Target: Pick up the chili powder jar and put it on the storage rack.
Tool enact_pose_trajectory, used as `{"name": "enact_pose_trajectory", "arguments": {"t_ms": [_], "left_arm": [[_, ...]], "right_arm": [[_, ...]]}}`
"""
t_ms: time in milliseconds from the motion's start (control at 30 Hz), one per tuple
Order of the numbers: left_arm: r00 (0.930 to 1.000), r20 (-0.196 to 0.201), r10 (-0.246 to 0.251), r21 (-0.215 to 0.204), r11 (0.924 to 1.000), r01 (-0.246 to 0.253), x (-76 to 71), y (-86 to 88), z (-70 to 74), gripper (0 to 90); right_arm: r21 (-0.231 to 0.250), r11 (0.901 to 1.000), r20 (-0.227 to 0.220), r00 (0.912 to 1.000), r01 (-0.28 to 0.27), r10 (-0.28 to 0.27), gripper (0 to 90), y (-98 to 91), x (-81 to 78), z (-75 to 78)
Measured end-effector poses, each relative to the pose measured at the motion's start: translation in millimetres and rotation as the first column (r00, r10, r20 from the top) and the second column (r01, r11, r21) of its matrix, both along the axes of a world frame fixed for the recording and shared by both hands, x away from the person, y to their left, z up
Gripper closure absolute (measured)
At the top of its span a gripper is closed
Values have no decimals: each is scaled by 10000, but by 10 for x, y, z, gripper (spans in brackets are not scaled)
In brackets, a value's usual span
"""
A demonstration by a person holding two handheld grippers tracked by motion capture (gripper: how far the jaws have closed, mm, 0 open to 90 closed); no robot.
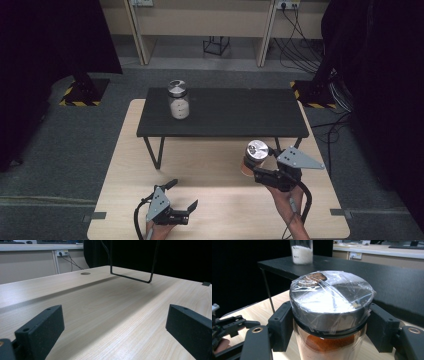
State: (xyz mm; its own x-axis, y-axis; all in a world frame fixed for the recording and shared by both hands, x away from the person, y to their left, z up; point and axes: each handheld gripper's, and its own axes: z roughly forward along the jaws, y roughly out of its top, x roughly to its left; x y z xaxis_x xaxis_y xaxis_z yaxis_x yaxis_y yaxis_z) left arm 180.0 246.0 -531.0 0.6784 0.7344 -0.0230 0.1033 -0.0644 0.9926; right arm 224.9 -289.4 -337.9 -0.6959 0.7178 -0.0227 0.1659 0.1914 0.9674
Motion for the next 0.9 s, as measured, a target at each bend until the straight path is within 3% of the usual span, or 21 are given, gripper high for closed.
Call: {"name": "enact_pose_trajectory", "arguments": {"t_ms": [567,900], "left_arm": [[10000,-22,-11,-24,10000,11,4,3,0,13],[10000,-16,-26,8,10000,26,4,0,3,14]], "right_arm": [[86,9999,304,9995,-77,74,308,92,68,628],[-305,9995,236,9997,96,-89,308,325,322,919]]}}
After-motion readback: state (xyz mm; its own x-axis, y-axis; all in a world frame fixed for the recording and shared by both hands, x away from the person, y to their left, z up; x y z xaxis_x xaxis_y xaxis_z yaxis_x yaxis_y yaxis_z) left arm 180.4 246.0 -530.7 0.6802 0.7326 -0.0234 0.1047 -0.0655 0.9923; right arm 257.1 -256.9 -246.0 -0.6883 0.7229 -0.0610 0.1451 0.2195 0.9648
